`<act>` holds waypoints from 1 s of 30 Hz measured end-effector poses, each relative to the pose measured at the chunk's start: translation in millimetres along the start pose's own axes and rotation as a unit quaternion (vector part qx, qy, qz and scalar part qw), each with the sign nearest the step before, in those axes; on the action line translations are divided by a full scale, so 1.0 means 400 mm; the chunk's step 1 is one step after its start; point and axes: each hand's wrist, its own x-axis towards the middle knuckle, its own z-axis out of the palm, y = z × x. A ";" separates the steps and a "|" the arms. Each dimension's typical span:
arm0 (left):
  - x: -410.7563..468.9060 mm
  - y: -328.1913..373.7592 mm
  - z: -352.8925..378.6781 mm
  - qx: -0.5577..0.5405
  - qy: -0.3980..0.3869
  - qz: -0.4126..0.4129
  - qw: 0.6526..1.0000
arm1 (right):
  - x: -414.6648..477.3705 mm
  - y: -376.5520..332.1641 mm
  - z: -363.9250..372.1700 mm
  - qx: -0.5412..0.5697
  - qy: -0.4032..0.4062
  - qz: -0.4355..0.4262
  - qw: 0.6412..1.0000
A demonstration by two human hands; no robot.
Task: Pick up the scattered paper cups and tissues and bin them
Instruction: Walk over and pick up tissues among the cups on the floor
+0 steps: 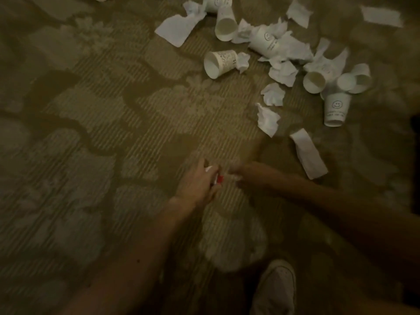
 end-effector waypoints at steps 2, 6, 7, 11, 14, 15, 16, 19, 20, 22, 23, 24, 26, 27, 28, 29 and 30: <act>0.000 -0.007 0.017 0.044 0.026 0.026 0.998 | 0.017 0.017 0.058 0.048 0.033 -0.017 0.998; 0.032 0.011 0.004 -0.005 0.033 0.052 0.998 | 0.015 0.063 0.072 0.156 0.143 -0.013 0.977; 0.047 0.027 -0.005 -0.030 0.031 0.045 0.998 | 0.013 0.090 0.065 0.154 0.189 0.012 0.970; 0.124 0.121 -0.009 -0.109 0.047 0.029 0.992 | -0.017 0.241 0.041 0.118 0.302 0.238 0.916; 0.168 0.179 0.009 -0.152 0.059 0.017 0.986 | -0.028 0.334 0.059 0.219 0.249 0.333 0.883; 0.181 0.190 0.013 -0.157 0.058 0.008 0.986 | -0.028 0.351 0.073 0.224 0.231 0.332 0.887; 0.191 0.199 0.017 -0.158 0.055 0.002 0.986 | -0.030 0.361 0.089 0.219 0.225 0.320 0.894; 0.215 0.216 0.020 -0.180 0.051 -0.010 0.982 | -0.031 0.376 0.130 0.183 0.292 0.294 0.891; 0.223 0.220 0.018 -0.195 0.053 -0.017 0.979 | -0.029 0.384 0.133 0.178 0.312 0.291 0.887; 0.237 0.220 0.016 -0.234 0.073 -0.039 0.969 | -0.021 0.404 0.114 0.185 0.327 0.282 0.883; 0.243 0.216 0.014 -0.244 0.088 -0.050 0.964 | -0.014 0.413 0.092 0.199 0.325 0.271 0.884; 0.245 0.211 0.011 -0.245 0.100 -0.058 0.963 | -0.003 0.419 0.062 0.215 0.322 0.258 0.885; 0.251 0.203 0.006 -0.254 0.109 -0.069 0.959 | 0.026 0.430 -0.003 0.249 0.322 0.231 0.884; 0.253 0.201 0.004 -0.273 0.104 -0.076 0.953 | 0.043 0.428 -0.034 0.282 0.321 0.218 0.877; 0.255 0.200 0.001 -0.289 0.100 -0.082 0.949 | 0.062 0.423 -0.060 0.316 0.316 0.198 0.872; 0.258 0.200 -0.002 -0.294 0.103 -0.080 0.947 | 0.084 0.413 -0.083 0.336 0.311 0.167 0.873; 0.264 0.199 -0.007 -0.280 0.110 -0.072 0.951 | 0.109 0.401 -0.102 0.324 0.307 0.135 0.884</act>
